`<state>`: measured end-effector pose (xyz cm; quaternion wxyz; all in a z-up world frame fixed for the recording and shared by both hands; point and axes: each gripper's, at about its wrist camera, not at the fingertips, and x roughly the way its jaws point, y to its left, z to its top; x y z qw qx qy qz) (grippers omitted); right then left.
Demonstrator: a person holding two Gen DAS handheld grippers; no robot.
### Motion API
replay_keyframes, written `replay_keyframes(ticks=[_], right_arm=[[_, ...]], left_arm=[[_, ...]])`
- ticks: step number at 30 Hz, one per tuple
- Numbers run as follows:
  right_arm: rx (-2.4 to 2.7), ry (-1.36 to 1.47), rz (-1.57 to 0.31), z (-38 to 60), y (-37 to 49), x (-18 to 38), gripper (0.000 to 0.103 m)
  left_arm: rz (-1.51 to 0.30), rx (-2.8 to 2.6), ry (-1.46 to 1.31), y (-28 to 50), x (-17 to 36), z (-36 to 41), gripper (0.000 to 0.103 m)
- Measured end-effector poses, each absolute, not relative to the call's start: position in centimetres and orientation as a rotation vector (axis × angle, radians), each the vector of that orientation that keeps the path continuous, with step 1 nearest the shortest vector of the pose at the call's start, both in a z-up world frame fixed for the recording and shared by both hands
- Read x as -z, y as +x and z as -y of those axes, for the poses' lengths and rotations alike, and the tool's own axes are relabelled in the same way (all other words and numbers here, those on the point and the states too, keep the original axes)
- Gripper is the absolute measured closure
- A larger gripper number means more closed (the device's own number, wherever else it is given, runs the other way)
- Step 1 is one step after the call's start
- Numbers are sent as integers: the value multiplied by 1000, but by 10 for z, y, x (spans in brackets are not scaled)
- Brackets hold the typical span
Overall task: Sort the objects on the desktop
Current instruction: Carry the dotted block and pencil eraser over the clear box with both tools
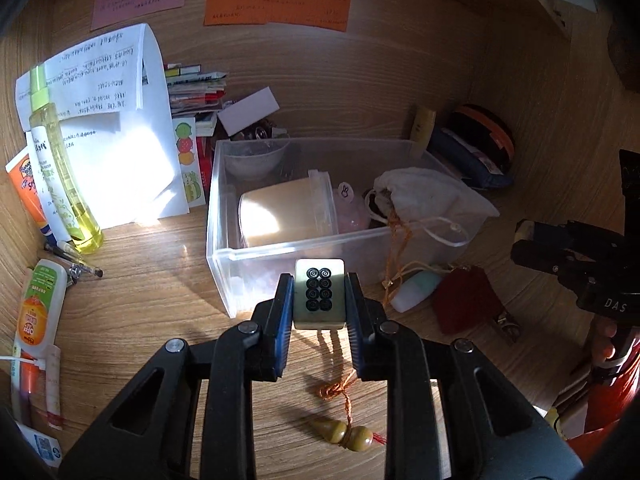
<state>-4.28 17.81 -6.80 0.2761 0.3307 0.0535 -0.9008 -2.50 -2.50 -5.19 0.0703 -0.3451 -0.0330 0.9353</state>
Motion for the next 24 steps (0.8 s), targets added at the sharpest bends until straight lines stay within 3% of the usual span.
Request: replay_keyframes(ticks=[24], right_arm=[[2456, 765, -125, -168, -116, 22, 65]], left_arm=[[60, -2918, -913, -82, 7, 46, 79]])
